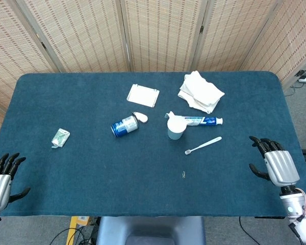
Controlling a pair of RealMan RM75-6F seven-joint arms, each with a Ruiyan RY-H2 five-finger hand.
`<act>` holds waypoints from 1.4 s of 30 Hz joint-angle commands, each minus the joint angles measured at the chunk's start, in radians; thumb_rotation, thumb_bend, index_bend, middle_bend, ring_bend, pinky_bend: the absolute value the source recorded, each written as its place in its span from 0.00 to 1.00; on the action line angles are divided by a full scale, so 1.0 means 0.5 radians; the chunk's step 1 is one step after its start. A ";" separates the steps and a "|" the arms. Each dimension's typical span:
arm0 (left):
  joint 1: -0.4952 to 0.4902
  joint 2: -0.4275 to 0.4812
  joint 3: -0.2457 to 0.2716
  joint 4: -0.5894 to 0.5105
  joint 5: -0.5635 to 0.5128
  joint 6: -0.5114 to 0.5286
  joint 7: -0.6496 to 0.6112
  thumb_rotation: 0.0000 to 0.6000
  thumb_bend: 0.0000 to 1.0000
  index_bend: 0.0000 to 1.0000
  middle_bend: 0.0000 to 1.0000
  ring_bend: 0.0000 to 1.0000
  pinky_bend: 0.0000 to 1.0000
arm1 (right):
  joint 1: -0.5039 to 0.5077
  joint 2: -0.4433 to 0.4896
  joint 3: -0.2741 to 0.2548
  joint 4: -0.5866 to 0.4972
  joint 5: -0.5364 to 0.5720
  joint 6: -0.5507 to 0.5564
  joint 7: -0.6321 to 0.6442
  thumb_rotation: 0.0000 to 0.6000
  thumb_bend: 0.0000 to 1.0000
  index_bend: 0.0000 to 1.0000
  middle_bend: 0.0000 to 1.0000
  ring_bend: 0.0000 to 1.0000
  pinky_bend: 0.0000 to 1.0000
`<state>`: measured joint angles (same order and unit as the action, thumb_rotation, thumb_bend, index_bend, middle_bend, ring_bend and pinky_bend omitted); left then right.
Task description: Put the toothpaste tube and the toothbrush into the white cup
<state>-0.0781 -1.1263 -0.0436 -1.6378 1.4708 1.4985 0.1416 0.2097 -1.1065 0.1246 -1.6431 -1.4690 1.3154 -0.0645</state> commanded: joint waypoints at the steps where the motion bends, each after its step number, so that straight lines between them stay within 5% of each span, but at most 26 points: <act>1: 0.010 0.002 0.003 0.007 -0.003 0.010 -0.011 1.00 0.20 0.20 0.13 0.04 0.14 | 0.171 -0.022 0.099 0.005 0.129 -0.211 -0.098 1.00 0.21 0.16 0.34 0.22 0.28; 8: 0.050 0.005 0.014 0.023 -0.006 0.051 -0.046 1.00 0.20 0.20 0.13 0.04 0.14 | 0.605 -0.185 0.287 0.232 0.475 -0.754 -0.199 1.00 0.23 0.17 0.34 0.22 0.28; 14: 0.071 0.022 0.029 0.017 -0.034 0.037 -0.045 1.00 0.20 0.21 0.13 0.04 0.14 | 0.914 -0.425 0.327 0.590 0.684 -1.077 -0.324 1.00 0.23 0.17 0.34 0.22 0.28; 27: 0.092 0.054 0.022 -0.010 -0.067 0.036 -0.040 1.00 0.20 0.23 0.13 0.04 0.14 | 1.316 -0.899 0.293 1.263 0.913 -1.390 -0.486 1.00 0.21 0.17 0.27 0.20 0.29; 42: 0.118 0.079 0.026 -0.004 -0.079 0.038 -0.091 1.00 0.20 0.25 0.13 0.04 0.14 | 1.527 -1.207 0.208 1.722 1.126 -1.565 -0.685 1.00 0.22 0.20 0.23 0.16 0.28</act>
<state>-0.0191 -1.0869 -0.0308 -1.6399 1.4312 1.5176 0.0962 0.9617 -1.6925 0.2363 -0.8042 -0.9201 0.5421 -0.3923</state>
